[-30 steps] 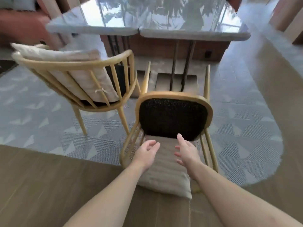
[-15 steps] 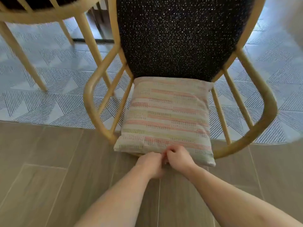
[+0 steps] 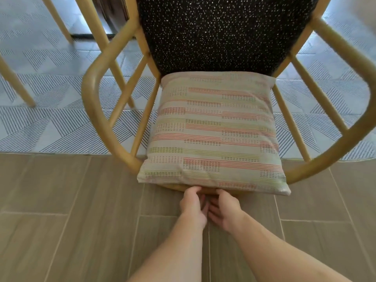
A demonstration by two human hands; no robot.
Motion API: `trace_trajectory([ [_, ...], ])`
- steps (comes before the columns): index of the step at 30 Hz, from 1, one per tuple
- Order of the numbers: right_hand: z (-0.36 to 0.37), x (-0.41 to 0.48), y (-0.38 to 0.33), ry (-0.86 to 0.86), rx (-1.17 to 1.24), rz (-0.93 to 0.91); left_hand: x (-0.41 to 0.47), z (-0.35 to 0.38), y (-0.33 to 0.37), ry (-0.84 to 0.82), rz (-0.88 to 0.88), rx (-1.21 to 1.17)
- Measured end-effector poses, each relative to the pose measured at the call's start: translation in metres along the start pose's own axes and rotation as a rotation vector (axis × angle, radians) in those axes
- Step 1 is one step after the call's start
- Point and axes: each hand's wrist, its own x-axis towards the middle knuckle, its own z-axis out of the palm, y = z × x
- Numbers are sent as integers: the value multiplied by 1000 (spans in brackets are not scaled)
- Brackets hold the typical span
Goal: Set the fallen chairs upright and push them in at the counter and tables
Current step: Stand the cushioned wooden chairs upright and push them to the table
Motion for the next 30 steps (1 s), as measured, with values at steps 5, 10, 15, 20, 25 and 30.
trace_trajectory([
  [5, -7, -3, 1, 204, -109, -293, -15, 24, 1, 27, -32, -43],
  [10, -33, 6, 19, 312, -1450, -1106, -20, 32, 7, 68, -23, 69],
  [15, -11, 15, 8, 125, -1813, -1025, -17, 19, 6, 86, 96, 422],
  [20, 8, 10, -13, 82, -1760, -848, -10, 6, 6, 210, 672, 1351],
  [25, 15, 10, -41, 79, -1923, -777, -9, -5, 13, -7, 1038, 1877],
  [30, -5, 8, -47, 50, -2073, -742, -7, 2, 5, -85, 1005, 2186],
])
